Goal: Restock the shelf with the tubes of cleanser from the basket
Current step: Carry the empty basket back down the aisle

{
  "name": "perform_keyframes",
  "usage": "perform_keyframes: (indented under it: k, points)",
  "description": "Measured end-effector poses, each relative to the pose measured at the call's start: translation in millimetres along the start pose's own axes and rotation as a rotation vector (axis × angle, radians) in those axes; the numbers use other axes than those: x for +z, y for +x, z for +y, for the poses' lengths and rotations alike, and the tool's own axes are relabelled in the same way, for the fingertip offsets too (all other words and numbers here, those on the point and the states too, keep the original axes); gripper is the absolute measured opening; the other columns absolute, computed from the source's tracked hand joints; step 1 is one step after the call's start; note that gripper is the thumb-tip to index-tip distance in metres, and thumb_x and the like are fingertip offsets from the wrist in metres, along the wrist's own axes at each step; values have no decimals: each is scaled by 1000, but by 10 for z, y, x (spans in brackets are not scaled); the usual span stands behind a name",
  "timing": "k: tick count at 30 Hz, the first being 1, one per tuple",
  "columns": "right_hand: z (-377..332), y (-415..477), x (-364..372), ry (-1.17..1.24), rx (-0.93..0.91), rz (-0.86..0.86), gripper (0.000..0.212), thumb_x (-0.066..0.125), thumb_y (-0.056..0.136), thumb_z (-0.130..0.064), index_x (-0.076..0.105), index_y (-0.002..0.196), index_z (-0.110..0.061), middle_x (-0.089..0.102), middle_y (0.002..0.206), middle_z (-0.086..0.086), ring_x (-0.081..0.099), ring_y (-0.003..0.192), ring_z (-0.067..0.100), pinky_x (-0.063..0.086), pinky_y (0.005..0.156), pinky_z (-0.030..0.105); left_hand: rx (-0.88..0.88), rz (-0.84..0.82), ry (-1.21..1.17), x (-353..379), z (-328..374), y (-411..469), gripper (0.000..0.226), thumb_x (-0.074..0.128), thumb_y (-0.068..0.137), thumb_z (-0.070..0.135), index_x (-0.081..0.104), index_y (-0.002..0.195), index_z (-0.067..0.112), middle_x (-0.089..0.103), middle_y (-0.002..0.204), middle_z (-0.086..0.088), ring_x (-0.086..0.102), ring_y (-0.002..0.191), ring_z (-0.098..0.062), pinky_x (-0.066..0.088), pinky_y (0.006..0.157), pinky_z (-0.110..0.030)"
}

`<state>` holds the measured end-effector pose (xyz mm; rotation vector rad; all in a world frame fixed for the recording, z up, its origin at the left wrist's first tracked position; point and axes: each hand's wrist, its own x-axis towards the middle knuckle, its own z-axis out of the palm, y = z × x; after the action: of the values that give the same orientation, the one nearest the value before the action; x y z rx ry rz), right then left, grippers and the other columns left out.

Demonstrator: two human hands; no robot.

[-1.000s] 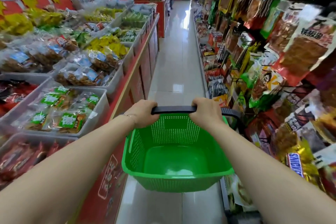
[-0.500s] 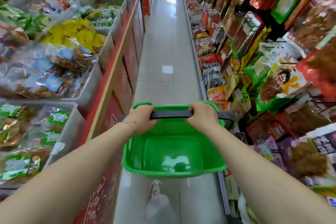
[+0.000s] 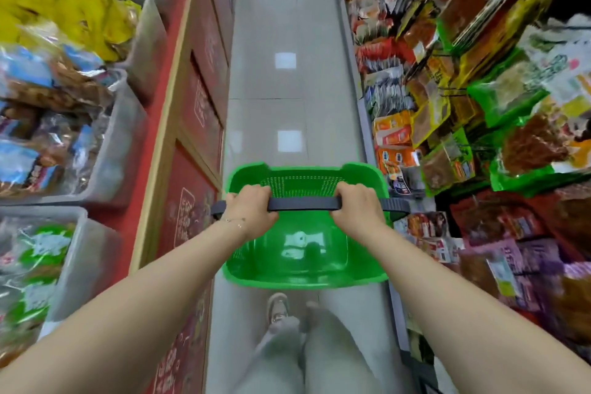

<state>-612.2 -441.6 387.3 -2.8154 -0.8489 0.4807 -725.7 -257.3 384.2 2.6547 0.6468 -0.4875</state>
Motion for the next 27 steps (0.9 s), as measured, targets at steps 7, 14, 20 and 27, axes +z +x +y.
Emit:
perform_keyframes:
  k: [7,14,20,27]
  points:
    - [112,773,-12,-18,-80,-89,17,64,80,-27,50,82,-18,55,81,6,55,84,31,42,75,38,-84,-5,-42,-68,-24,710,11,55,84,28,47,80,22,49,84,2,47,84,-21,33,96,-45]
    - [290,1527,10,-28,-124,-171,18,63,84,-27,48,85,-17,52,81,4,50,80,29,36,71,36,-170,-19,-30,-129,42,1434,8,54,83,26,48,77,24,49,78,6,49,81,-20,29,100,-50]
    - [423,2029,159,-44,-128,-230,16,61,85,-27,52,89,-15,57,85,6,54,83,31,34,73,36,-216,-70,22,2,42,1997,4,54,83,25,55,87,25,55,90,5,51,92,-21,29,100,-55]
    - [525,2588,417,-46,-83,-293,15,61,85,-25,51,89,-15,55,85,6,52,83,30,36,75,37,-179,-87,57,142,-33,2543,11,53,87,30,48,94,23,49,98,2,48,101,-22,31,99,-51]
